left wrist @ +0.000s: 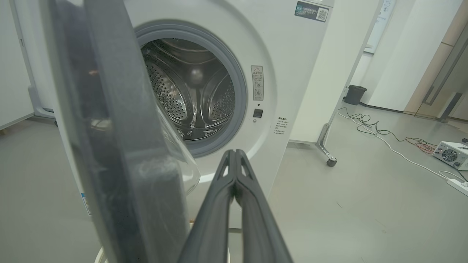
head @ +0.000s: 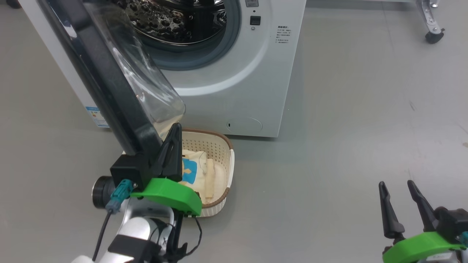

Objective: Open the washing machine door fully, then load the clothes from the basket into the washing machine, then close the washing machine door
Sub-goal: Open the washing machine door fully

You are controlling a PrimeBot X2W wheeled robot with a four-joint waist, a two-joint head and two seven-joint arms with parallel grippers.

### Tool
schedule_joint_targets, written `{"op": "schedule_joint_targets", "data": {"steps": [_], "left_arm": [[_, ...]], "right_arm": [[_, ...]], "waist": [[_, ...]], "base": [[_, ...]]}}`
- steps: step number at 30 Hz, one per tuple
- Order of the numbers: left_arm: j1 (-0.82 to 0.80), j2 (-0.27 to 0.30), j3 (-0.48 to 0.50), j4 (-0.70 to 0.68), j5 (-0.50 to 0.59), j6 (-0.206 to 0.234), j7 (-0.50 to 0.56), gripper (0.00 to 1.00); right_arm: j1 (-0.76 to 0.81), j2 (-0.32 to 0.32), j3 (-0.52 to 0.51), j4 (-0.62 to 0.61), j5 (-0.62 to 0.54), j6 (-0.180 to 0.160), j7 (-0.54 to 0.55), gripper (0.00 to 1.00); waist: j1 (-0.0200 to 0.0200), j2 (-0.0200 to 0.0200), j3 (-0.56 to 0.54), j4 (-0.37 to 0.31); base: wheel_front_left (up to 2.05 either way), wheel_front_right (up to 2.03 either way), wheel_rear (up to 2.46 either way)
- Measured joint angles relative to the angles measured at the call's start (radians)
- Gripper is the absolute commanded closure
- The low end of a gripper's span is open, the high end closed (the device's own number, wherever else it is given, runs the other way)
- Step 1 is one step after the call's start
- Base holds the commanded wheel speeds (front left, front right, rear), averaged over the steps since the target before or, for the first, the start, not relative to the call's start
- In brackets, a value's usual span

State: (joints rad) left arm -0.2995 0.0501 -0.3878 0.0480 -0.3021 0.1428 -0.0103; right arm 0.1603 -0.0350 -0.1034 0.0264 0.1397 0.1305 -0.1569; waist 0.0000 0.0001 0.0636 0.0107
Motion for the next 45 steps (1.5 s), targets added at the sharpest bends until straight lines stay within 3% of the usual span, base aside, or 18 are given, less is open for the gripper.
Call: {"op": "schedule_joint_targets", "data": {"steps": [33,45], "left_arm": [[0.088,0.04,0.053,0.05,-0.035,0.043,-0.035,1.0],[0.102,0.056,0.031,0.045,-0.031,0.053,-0.042,1.0]], "right_arm": [[-0.003,0.0,-0.011,0.013,0.001,0.0,0.0,0.0],[0.0,0.0,-0.019,0.017,0.001,0.0,0.001,0.0]], "waist": [[0.0,0.0,-0.026,0.009],[0.0,0.0,-0.033,0.077]], "base": [[0.0,0.0,0.0],[0.0,0.0,0.0]]}}
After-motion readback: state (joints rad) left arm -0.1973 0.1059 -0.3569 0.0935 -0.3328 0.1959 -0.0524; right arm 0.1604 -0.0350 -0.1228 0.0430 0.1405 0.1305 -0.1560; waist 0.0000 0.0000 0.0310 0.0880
